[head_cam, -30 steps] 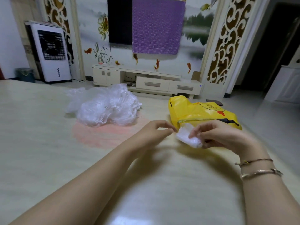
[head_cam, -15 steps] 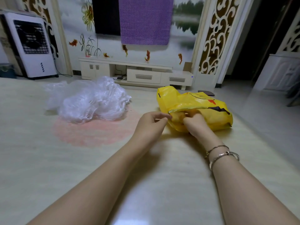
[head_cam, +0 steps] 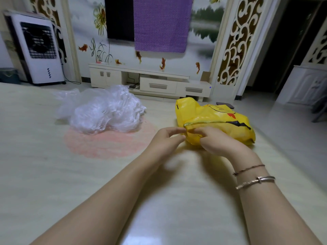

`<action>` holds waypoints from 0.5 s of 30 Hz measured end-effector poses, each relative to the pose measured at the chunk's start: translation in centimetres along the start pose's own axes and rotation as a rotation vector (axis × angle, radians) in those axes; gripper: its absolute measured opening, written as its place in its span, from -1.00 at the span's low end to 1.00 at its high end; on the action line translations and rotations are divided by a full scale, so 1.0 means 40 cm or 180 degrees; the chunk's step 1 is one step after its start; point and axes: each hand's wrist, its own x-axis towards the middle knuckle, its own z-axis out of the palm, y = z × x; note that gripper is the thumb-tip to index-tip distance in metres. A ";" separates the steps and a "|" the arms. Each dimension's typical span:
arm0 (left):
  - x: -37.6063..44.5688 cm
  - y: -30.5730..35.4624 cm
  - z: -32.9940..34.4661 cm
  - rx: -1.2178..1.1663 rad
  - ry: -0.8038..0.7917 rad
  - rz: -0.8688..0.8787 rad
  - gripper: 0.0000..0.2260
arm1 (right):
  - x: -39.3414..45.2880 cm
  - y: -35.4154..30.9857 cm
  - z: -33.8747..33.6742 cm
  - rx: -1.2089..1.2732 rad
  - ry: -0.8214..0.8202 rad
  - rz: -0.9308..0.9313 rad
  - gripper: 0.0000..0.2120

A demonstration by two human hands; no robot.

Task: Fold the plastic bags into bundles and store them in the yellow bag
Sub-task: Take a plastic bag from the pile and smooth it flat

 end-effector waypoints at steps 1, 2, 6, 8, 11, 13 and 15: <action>-0.006 0.004 -0.007 0.0010 0.0019 0.0005 -0.78 | -0.008 -0.009 -0.015 -0.0038 0.0137 0.0051 -0.39; -0.014 0.009 -0.015 0.0032 0.0046 0.0002 -0.78 | -0.017 -0.017 -0.027 -0.0098 0.0251 0.0115 -0.38; -0.026 0.050 -0.067 0.0084 0.0350 -0.0140 -0.77 | -0.039 -0.038 -0.044 -0.0160 0.0400 0.0157 -0.45; -0.025 0.076 -0.106 0.0112 0.0531 -0.0215 -0.78 | -0.038 -0.045 -0.037 -0.0090 0.0500 0.0036 -0.52; -0.022 0.086 -0.174 0.0550 0.0954 -0.0111 -0.78 | -0.030 -0.059 -0.020 0.0178 0.0588 -0.0162 -0.60; -0.027 0.061 -0.231 0.1302 0.1351 0.0081 -0.74 | -0.024 -0.073 -0.002 0.0485 0.0603 -0.0306 -0.61; -0.025 0.021 -0.296 0.2100 0.1622 0.0193 -0.69 | -0.019 -0.093 0.027 0.0839 0.0608 -0.0489 -0.63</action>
